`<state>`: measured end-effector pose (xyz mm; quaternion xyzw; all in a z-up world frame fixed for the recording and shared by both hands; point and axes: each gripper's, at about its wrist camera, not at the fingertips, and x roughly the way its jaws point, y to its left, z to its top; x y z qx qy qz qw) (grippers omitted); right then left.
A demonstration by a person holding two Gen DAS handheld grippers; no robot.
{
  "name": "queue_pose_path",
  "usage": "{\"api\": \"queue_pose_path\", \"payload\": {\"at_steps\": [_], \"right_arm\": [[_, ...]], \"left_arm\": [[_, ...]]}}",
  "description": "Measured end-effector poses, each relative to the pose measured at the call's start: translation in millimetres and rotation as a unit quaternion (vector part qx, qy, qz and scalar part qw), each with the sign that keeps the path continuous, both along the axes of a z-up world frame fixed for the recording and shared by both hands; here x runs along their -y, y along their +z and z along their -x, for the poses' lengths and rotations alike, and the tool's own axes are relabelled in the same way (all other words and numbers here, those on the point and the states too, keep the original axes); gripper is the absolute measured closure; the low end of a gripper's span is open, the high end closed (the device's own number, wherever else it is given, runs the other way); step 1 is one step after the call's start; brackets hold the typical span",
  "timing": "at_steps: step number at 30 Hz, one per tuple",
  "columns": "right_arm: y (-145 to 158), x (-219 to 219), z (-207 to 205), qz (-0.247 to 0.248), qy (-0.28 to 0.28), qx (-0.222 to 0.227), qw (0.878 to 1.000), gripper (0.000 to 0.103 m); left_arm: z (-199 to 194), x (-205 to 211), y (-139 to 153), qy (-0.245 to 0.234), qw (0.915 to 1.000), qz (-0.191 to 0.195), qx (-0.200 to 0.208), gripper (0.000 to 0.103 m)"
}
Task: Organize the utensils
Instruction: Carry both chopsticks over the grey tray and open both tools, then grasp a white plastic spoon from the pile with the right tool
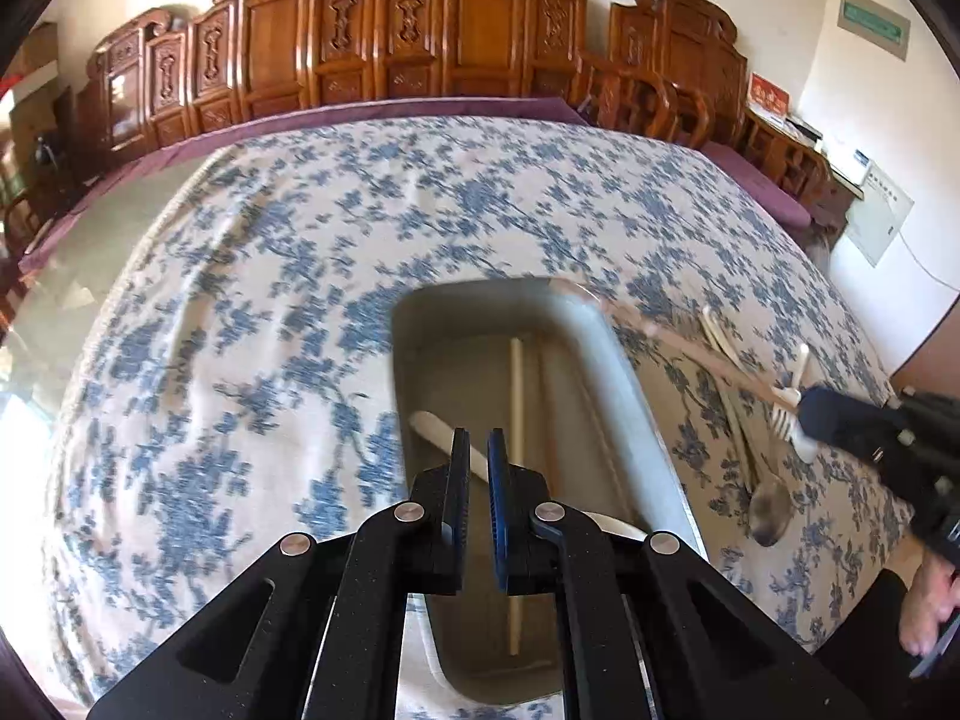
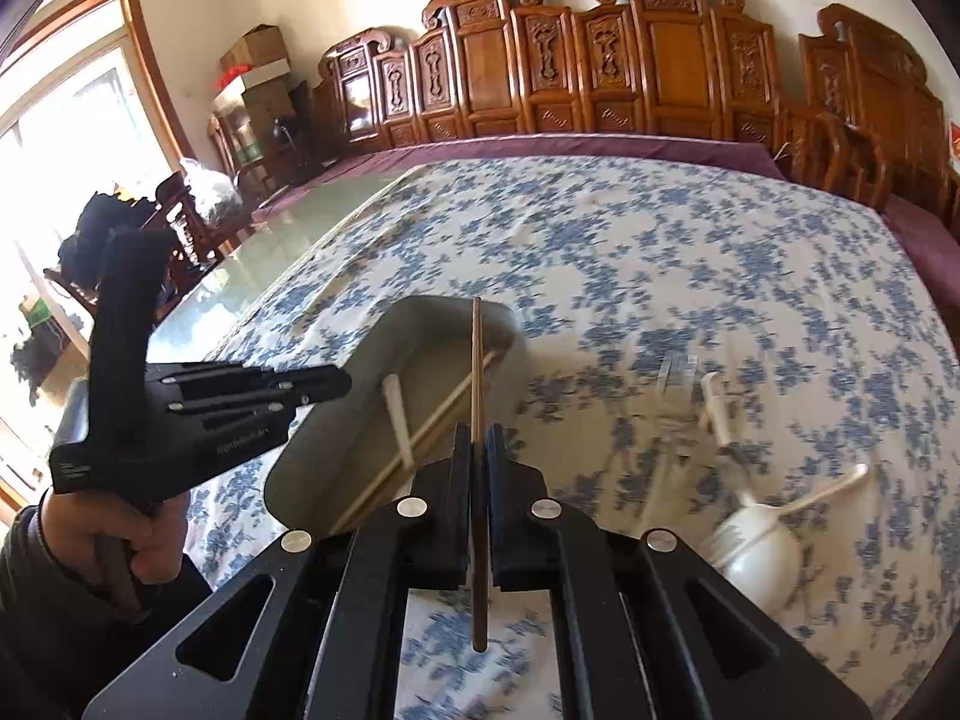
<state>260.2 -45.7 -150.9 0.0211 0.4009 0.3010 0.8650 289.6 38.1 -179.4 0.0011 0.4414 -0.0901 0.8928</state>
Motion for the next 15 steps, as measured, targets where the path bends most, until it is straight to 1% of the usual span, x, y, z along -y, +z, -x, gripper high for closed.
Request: {"api": "queue_pose_path", "payload": {"at_steps": [2, 5, 9, 13, 15], "right_arm": [[-4.4, -14.0, -0.7, 0.006, 0.008, -0.003, 1.0, 0.097], [-11.5, -31.1, -4.0, 0.013, 0.014, -0.012, 1.0, 0.097], [-23.4, -53.0, -10.6, 0.023, 0.016, -0.022, 0.999, 0.097], [-32.4, -68.3, -15.9, 0.029, 0.017, -0.032, 0.999, 0.097], [-36.1, -75.0, -15.2, 0.035, 0.019, -0.03, 0.999, 0.097]], "left_arm": [[0.0, -8.9, 4.2, 0.009, 0.9999, 0.0, 0.006, 0.098], [-1.0, -21.3, 7.9, 0.021, 0.9997, 0.009, 0.009, 0.098], [-2.2, -33.4, 10.4, 0.035, 0.9993, 0.008, 0.014, 0.098], [-2.3, -43.8, 12.3, 0.046, 0.9987, 0.017, 0.014, 0.098], [-2.3, -45.7, 12.9, 0.048, 0.9986, 0.019, 0.015, 0.098]]}}
